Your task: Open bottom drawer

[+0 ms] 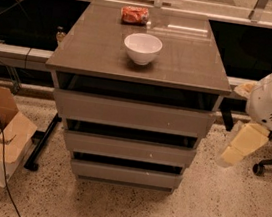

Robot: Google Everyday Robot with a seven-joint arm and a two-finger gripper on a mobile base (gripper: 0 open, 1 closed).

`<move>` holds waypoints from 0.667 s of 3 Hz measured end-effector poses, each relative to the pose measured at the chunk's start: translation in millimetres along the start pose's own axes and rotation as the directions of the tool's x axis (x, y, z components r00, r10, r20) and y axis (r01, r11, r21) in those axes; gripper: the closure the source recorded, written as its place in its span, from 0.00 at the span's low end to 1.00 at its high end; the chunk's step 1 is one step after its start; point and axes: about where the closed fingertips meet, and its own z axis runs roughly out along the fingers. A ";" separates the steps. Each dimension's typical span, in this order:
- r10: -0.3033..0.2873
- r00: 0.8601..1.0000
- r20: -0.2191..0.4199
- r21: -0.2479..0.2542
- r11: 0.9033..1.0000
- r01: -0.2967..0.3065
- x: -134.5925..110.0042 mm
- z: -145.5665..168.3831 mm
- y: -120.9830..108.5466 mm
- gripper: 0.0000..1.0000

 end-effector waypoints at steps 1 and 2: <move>0.044 0.999 0.020 0.031 0.999 -0.045 7.8 47.1 11.7 0.00; 0.081 0.994 0.078 0.048 0.995 -0.085 13.1 89.9 14.6 0.00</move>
Offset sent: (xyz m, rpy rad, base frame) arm 0.0282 0.0251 -0.1418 0.1592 -0.0847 -0.1178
